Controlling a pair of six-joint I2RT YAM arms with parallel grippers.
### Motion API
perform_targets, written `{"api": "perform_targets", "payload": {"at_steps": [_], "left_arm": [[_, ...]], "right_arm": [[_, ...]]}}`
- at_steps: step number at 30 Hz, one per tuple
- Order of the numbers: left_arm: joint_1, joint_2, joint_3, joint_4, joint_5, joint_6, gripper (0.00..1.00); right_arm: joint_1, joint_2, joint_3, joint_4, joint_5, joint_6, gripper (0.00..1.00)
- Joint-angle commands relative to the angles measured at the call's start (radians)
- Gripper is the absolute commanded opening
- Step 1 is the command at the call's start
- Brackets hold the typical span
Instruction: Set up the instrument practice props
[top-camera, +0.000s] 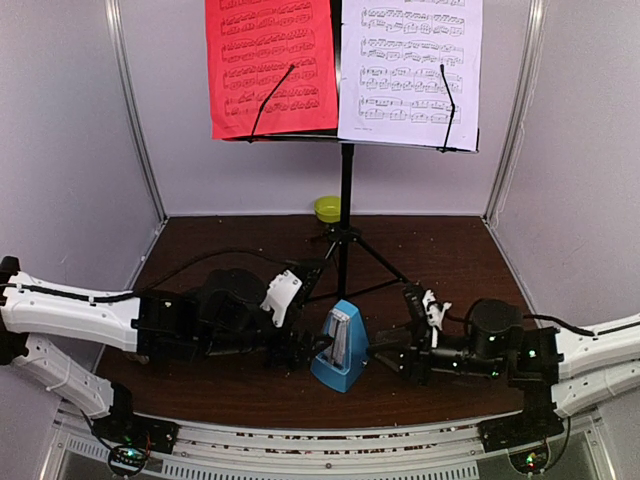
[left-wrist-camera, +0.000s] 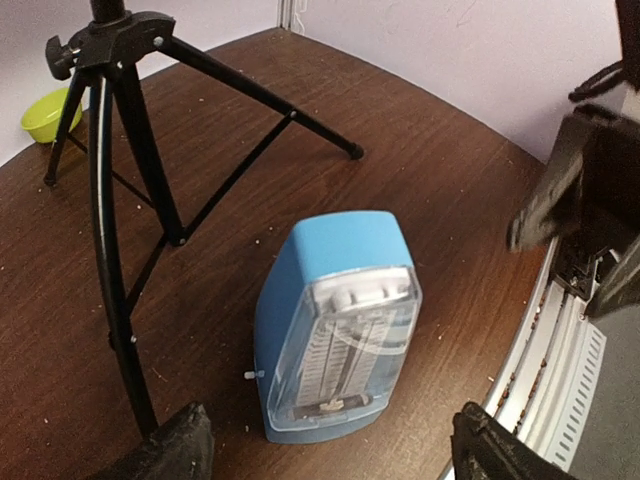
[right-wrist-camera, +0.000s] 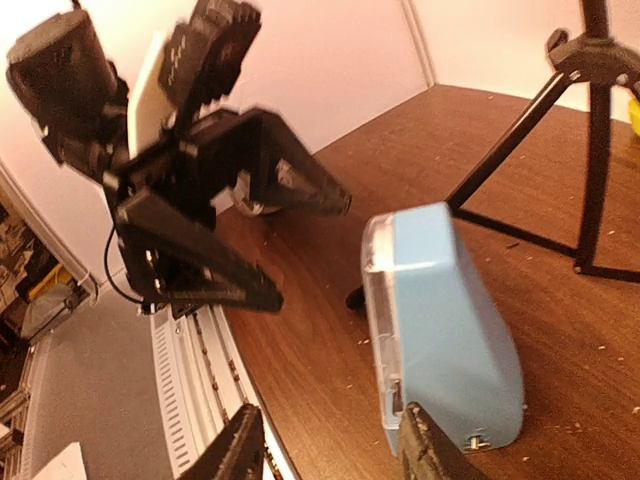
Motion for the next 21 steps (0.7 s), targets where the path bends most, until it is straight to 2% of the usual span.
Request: {"api": "perform_targets", "payload": {"at_steps": [1,6,9,12,17,21], "left_arm": [[-0.013,0.058,0.055,0.157,-0.019,0.021,0.83],[-0.017,0.145,0.118,0.171,-0.023,0.01,0.82],[-0.017,0.201,0.163,0.137,-0.027,-0.001,0.83],[-0.017,0.231,0.177,0.145,-0.039,-0.012,0.83],[-0.016,0.245,0.183,0.138,-0.091,-0.019,0.76],[-0.013,0.245,0.175,0.136,-0.112,-0.012,0.65]], "right_arm": [[-0.084,-0.12,0.086,-0.313,0.093,0.021,0.51],[-0.256,-0.085,0.19,-0.404,-0.045,0.096,0.58],[-0.313,-0.029,0.257,-0.421,-0.124,0.124,0.65],[-0.335,0.02,0.314,-0.43,-0.164,0.13,0.7],[-0.343,0.057,0.348,-0.404,-0.194,0.14,0.73],[-0.349,0.063,0.356,-0.4,-0.203,0.14,0.74]]}}
